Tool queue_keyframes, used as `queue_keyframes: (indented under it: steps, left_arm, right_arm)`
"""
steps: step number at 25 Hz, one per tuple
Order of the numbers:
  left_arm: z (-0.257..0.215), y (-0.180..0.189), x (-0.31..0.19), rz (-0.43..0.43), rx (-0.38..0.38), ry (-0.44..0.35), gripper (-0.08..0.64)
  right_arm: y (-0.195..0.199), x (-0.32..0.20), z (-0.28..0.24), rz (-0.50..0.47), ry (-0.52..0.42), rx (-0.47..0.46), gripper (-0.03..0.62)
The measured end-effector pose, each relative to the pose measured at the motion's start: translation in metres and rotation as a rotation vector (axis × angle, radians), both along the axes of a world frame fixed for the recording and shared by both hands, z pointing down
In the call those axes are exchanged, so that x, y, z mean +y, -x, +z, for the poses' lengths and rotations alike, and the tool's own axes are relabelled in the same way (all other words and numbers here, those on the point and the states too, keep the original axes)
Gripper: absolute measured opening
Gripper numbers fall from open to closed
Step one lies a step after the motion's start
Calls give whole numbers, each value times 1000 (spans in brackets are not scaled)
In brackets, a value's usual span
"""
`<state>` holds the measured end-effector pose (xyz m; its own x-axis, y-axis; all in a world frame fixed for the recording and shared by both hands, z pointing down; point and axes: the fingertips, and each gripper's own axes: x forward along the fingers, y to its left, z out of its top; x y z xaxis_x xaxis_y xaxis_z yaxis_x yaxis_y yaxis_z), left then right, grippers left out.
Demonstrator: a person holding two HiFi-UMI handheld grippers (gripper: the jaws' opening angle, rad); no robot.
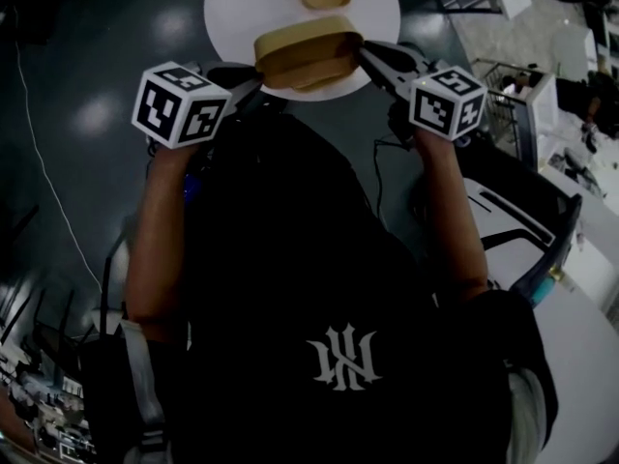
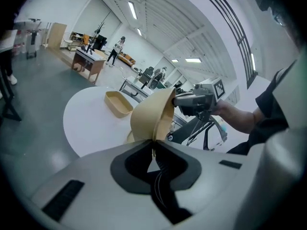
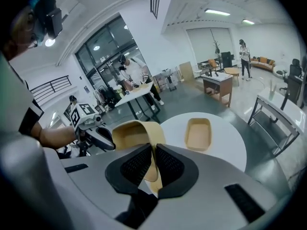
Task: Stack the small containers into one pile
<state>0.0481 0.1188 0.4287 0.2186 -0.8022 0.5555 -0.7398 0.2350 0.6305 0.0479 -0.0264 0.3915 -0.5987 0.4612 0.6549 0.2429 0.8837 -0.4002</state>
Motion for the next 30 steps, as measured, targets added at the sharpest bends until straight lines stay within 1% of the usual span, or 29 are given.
queue_keyframes:
  steps: [5, 8, 11, 15, 18, 22, 26, 28, 30]
  left_arm:
    - [0, -24, -10, 31, 5, -14, 26]
    - [-4, -30, -21, 15, 2, -15, 26]
    - [0, -29, -21, -43, 10, 1, 26]
    - [5, -26, -26, -153, 26, 33, 26]
    - [9, -23, -28, -238, 52, 38, 25]
    - [16, -15, -54, -337, 81, 62, 23]
    - [28, -13, -70, -369, 118, 92, 23]
    - [36, -11, -73, -373, 139, 104, 23]
    - [44, -17, -73, -366, 172, 125, 23]
  right_arm:
    - [-12, -8, -8, -4, -38, 5, 57]
    - [-19, -19, -12, -24, -41, 4, 57]
    - [-14, -19, -3, -86, -18, 15, 57]
    - [-4, -26, 10, -180, 44, 32, 57]
    - [2, -27, 18, -250, 80, 47, 57]
    - [7, -52, 27, -321, 125, 77, 57]
    - [10, -69, 42, -342, 163, 112, 57]
    - [15, -71, 52, -340, 180, 132, 57]
    - [12, -72, 63, -332, 201, 167, 57]
